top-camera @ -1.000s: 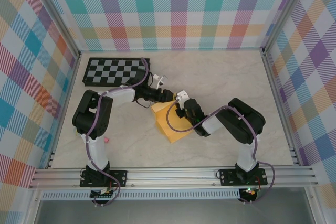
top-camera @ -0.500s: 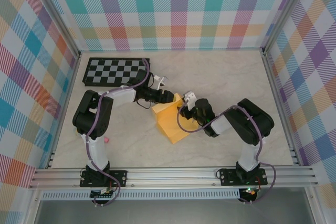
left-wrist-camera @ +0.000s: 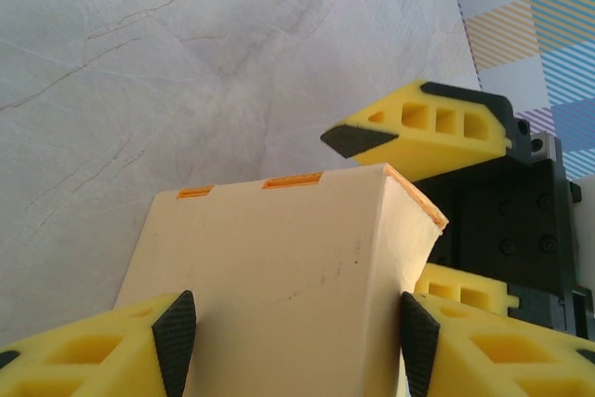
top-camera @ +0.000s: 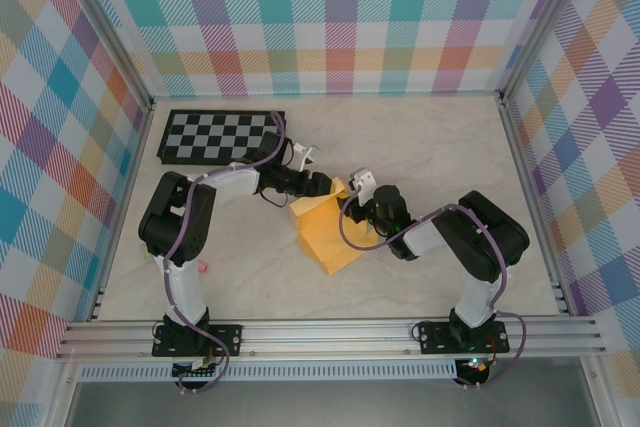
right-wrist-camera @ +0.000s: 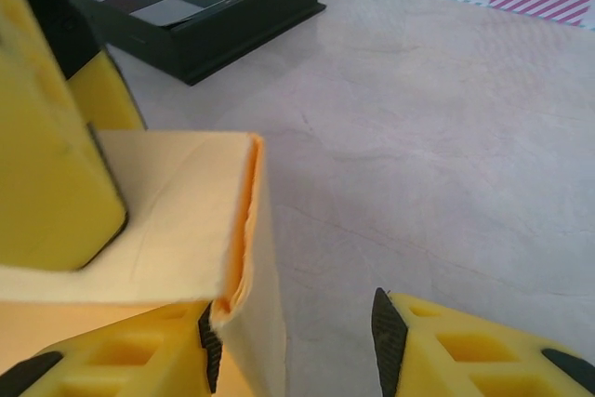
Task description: Fold the paper box
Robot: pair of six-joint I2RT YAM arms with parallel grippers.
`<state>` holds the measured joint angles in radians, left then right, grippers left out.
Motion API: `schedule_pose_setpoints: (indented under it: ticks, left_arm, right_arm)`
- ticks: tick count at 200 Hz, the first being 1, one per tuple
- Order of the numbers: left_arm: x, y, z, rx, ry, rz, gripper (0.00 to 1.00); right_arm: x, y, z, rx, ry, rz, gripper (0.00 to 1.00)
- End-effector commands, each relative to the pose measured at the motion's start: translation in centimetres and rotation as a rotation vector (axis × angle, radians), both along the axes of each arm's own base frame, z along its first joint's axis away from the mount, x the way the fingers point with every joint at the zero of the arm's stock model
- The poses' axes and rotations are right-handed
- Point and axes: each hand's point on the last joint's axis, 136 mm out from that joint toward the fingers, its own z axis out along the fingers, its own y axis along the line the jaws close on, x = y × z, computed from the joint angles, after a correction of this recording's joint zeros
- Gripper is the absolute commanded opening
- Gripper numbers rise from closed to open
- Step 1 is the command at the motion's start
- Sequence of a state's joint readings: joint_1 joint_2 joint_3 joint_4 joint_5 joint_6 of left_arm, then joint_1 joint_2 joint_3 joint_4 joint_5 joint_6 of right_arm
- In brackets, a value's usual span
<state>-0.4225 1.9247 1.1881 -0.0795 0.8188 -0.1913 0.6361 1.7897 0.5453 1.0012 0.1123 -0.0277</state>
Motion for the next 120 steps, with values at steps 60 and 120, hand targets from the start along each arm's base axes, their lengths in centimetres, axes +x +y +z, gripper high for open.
schedule_pose_setpoints:
  ticks: [60, 120]
  left_arm:
    - [-1.5, 0.5, -3.5, 0.088, 0.132, 0.027, 0.6]
    - [-1.6, -0.1, -3.3, 0.066, 0.147, 0.025, 0.6]
  right_arm:
    - [1.1, 2.5, -0.2, -0.026, -0.016, -0.058, 0.22]
    - [1.5, 2.9, -0.8, -0.137, -0.095, -0.193, 0.18]
